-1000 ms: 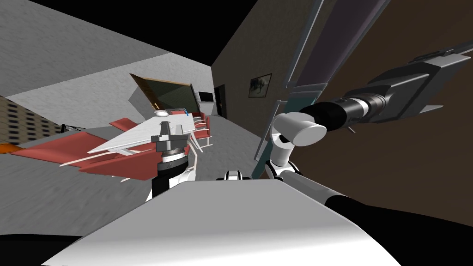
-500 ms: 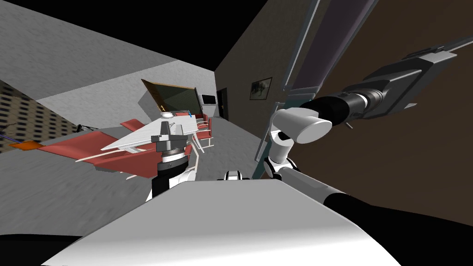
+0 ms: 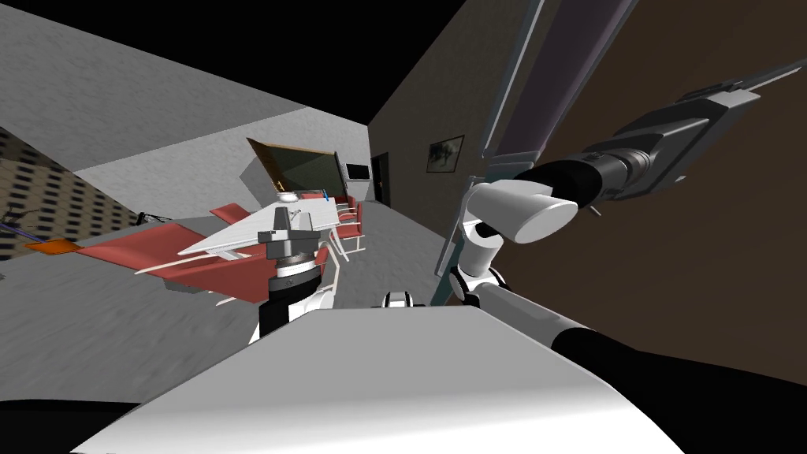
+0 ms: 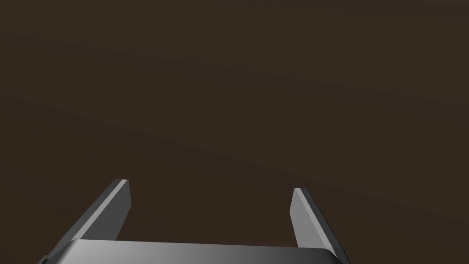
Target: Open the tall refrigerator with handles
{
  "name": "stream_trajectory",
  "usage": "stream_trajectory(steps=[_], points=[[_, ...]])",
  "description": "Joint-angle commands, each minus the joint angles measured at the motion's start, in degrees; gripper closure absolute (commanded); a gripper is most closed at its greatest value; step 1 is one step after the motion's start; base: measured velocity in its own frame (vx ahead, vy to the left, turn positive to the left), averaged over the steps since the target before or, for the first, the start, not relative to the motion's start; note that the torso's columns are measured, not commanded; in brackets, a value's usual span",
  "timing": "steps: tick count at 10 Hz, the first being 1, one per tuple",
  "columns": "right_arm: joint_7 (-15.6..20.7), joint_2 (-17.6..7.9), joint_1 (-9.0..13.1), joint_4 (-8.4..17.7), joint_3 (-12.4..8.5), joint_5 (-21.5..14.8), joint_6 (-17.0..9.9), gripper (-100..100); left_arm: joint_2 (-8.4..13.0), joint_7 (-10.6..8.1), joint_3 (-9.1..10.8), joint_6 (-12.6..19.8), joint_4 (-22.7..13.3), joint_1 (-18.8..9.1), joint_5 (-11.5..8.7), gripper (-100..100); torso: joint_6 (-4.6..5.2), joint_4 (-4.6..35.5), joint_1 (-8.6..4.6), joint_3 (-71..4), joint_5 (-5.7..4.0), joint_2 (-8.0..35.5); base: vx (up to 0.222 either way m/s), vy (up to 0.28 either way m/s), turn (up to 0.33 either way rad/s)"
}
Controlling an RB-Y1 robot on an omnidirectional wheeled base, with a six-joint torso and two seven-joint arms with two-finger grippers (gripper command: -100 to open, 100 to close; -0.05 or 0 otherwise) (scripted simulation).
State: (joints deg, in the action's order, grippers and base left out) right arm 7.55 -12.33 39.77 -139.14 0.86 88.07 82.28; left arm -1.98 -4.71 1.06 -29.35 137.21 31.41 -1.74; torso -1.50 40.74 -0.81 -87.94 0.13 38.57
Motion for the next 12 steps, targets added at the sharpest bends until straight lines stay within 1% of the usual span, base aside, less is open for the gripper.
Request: stream_trajectory(steps=[1, 3, 4, 5, 6, 7, 8, 10, 11, 12], points=[[1.3, 0.8, 2.4, 0.0, 1.2, 3.4, -0.1, -100, 0.0, 0.00, 0.00, 0.0, 0.0, 0.0, 0.0, 0, -0.01, 0.0, 0.07, 0.1, -0.06, -0.1, 0.003, -0.014, -0.006], [1.3, 0.8, 2.4, 0.0, 1.2, 3.4, -0.1, -100, 0.0, 0.00, 0.00, 0.0, 0.0, 0.0, 0.0, 0, -0.06, -0.1, 0.14, 0.1, -0.16, -0.1, 0.008, -0.011, 0.024], [2.0, 1.4, 3.9, -0.4, 1.2, 4.8, 1.0, -100, 0.0, 0.00, 0.00, 0.0, 0.0, 0.0, 0.0, 0, -0.08, -0.2, 0.00, -0.1, -0.12, -0.2, -0.015, 0.005, 0.114], [2.0, 1.4, 3.9, -0.4, 1.2, 5.6, 1.0, -100, 0.0, 0.00, 0.00, 0.0, 0.0, 0.0, 0.0, 0, -0.10, -0.2, 0.03, -0.1, -0.21, -0.3, -0.012, -0.024, 0.030], [2.0, 1.4, 3.9, -0.4, 1.2, 5.6, 1.0, -100, 0.0, 0.00, 0.00, 0.0, 0.0, 0.0, 0.0, 0, -0.08, -0.3, -0.03, -0.1, -0.23, -0.3, 0.009, -0.017, -0.010], [2.7, 2.2, 5.2, -1.0, 1.2, 6.9, 2.3, -100, 0.0, 0.00, 0.00, 0.0, 0.0, 0.0, 0.0, 0, -0.04, -0.3, -0.05, -0.1, -0.27, -0.4, 0.016, 0.002, 0.038], [2.7, 2.2, 5.2, -1.0, 1.2, 7.5, 2.3, -100, 0.0, 0.00, 0.00, 0.0, 0.0, 0.0, 0.0, 0, -0.18, -0.4, -0.01, -0.2, -0.29, -0.5, 0.006, 0.002, 0.063], [2.7, 2.2, 5.2, -1.0, 1.2, 7.5, 2.3, -100, 0.0, 0.00, 0.00, 0.0, 0.0, 0.0, 0.0, 0, -0.10, -0.4, 0.04, -0.1, -0.38, -0.5, 0.001, -0.003, -0.006], [3.3, 3.2, 6.4, -1.6, 1.2, 9.1, 3.6, -100, 0.0, 0.00, 0.00, 0.0, 0.0, 0.0, 0.0, 0, -0.10, -0.4, -0.07, -0.1, -0.36, -0.5, -0.001, -0.008, 0.104], [3.3, 3.2, 6.4, -1.6, 1.2, 9.3, 3.6, -100, 0.0, 0.00, 0.00, 0.0, 0.0, 0.0, 0.0, 0, -0.12, -0.4, -0.09, -0.1, -0.42, -0.5, 0.004, -0.015, 0.056]])
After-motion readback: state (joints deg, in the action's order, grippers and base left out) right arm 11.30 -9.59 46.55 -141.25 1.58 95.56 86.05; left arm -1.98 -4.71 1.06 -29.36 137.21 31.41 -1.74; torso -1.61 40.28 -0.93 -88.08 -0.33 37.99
